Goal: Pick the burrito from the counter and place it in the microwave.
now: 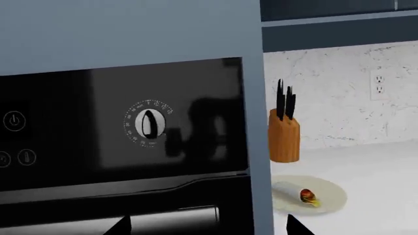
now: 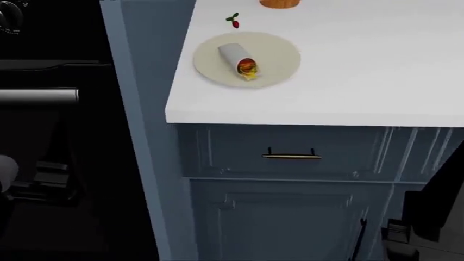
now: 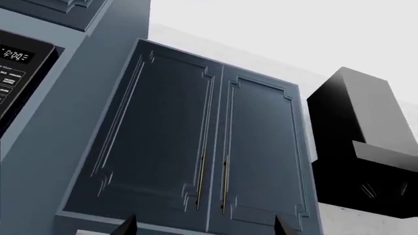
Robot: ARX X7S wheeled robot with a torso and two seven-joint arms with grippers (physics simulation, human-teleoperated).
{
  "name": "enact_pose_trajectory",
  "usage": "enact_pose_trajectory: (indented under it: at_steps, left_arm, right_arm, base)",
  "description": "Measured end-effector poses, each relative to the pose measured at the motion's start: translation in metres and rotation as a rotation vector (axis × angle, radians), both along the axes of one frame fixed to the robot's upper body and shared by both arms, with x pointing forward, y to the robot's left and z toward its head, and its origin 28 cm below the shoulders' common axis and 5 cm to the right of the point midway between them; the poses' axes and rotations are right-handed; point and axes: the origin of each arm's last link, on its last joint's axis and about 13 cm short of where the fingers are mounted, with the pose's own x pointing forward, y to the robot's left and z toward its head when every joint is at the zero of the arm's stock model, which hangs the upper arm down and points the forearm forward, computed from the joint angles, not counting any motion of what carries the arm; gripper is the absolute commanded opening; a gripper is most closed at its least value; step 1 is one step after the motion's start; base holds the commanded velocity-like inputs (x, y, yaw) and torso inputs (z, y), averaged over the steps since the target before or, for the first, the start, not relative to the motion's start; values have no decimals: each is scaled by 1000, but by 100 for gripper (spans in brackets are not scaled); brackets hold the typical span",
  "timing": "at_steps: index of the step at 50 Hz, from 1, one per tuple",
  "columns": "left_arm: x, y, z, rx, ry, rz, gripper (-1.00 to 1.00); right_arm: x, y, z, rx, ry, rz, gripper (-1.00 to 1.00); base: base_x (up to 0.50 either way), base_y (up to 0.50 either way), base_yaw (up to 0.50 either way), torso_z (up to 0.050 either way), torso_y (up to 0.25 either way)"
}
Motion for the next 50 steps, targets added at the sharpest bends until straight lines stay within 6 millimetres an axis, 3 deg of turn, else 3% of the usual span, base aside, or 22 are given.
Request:
enact_pose_trajectory:
  at_steps: [43, 50]
  left_arm:
    - [-1, -1, -2, -2, 4, -10, 100]
    - [-1, -1, -3, -6, 5, -12, 100]
  right_arm:
    - [0, 0, 2, -9, 3, 1, 100]
    - [1, -1, 1, -19, 6, 2, 100]
  base:
    - [0, -500, 0, 0, 0]
    - [0, 0, 0, 0, 0]
